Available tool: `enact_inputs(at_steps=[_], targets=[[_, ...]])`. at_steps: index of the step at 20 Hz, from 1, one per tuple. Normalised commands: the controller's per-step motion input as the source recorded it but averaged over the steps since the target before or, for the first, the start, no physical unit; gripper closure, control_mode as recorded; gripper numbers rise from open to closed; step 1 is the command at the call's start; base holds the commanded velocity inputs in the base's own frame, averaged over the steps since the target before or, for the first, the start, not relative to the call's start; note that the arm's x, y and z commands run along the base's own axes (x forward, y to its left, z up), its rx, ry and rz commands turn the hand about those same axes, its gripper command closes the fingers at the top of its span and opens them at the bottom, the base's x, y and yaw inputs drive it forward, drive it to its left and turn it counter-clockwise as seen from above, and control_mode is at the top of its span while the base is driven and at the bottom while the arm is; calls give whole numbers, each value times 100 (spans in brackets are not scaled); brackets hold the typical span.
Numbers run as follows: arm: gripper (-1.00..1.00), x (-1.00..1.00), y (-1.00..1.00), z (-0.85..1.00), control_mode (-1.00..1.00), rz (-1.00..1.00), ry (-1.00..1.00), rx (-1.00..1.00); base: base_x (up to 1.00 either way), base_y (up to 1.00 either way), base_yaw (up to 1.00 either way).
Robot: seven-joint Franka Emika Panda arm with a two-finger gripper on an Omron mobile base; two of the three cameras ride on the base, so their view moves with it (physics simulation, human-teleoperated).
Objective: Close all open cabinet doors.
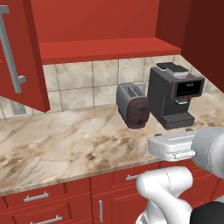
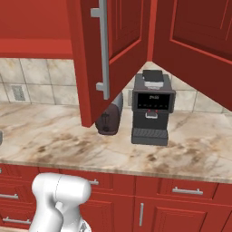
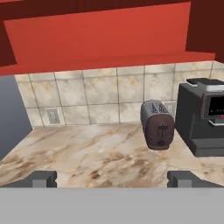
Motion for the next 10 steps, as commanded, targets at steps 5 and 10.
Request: enact_inputs(at_steps=[5, 10], targets=[[-100, -54, -33, 1, -100, -1, -13, 0, 0, 0, 0], [-100, -49, -77, 3, -100, 2, -15, 1, 0, 0, 0]])
